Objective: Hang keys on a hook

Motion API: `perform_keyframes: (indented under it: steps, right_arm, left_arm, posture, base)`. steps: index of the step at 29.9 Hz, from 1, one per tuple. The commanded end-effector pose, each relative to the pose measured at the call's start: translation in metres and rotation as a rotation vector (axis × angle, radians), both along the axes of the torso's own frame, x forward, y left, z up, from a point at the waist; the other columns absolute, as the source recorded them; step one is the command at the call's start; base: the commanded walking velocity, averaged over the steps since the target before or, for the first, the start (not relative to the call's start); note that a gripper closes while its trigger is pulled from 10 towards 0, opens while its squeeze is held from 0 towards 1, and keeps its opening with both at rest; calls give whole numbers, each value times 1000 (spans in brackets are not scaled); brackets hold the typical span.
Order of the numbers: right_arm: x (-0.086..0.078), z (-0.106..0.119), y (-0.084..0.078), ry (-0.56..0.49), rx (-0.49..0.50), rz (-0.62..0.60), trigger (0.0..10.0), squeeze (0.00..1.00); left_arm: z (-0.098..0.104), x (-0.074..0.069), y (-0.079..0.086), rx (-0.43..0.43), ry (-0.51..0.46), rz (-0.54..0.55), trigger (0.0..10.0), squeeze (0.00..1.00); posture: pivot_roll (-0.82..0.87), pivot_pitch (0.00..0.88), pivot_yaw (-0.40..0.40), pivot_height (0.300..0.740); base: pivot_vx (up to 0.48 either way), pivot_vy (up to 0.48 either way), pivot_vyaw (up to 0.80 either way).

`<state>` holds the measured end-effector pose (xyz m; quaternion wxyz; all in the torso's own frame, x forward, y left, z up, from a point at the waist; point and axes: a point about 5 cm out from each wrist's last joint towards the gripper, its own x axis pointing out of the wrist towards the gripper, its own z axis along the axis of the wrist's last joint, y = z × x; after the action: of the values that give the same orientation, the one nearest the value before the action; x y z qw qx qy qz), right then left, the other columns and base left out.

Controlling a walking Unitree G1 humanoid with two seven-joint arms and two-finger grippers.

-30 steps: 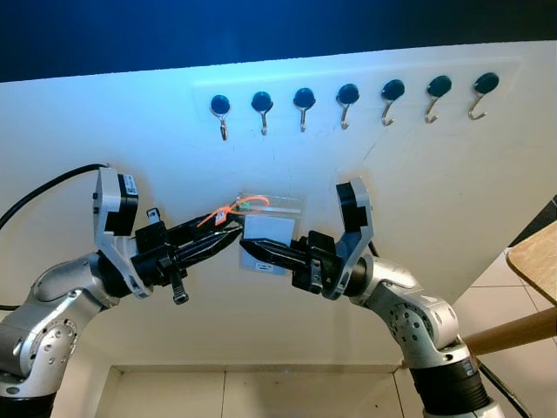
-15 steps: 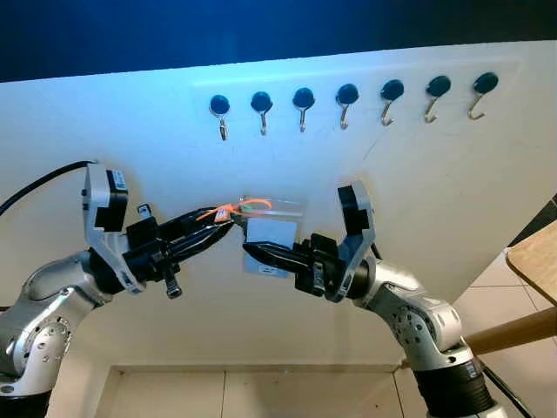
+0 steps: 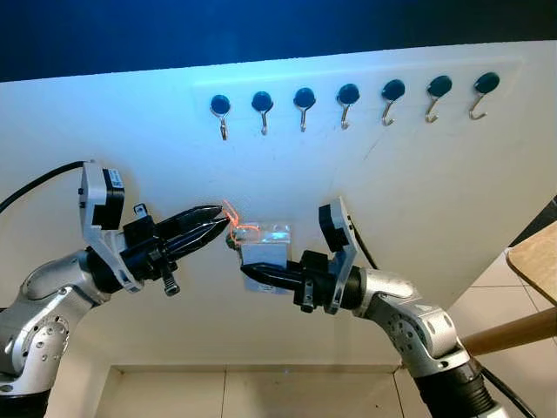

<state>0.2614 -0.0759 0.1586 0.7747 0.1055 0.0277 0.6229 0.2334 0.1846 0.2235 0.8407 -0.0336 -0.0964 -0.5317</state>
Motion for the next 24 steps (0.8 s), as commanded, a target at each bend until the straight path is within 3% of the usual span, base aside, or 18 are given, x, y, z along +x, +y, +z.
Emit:
perform_keyframes:
  steps: [1, 10, 17, 24]
  right_arm:
    - [-2, -6, 3, 13, -19, 10, 0, 0]
    - [-1, -7, 5, -9, -38, 17, 0, 0]
    - [-1, -3, 3, -9, 3, 18, 0, 0]
    - [0, -6, 1, -8, -29, 13, 0, 0]
  left_arm:
    - [3, 0, 3, 22, -13, 9, 10000, 0]
    - [1, 1, -1, 24, -11, -3, 10000, 0]
    - [0, 0, -2, 31, -13, -11, 10000, 0]
    - [5, -6, -3, 121, -43, -59, 10000, 0]
  posture:
    - [-82, 66, 77, 740]
    - [-83, 60, 77, 740]
    - [-84, 64, 76, 740]
    - [-83, 66, 73, 740]
  base:
    - [0, 0, 0]
    - [0, 0, 0]
    - [0, 0, 0]
    - [0, 0, 0]
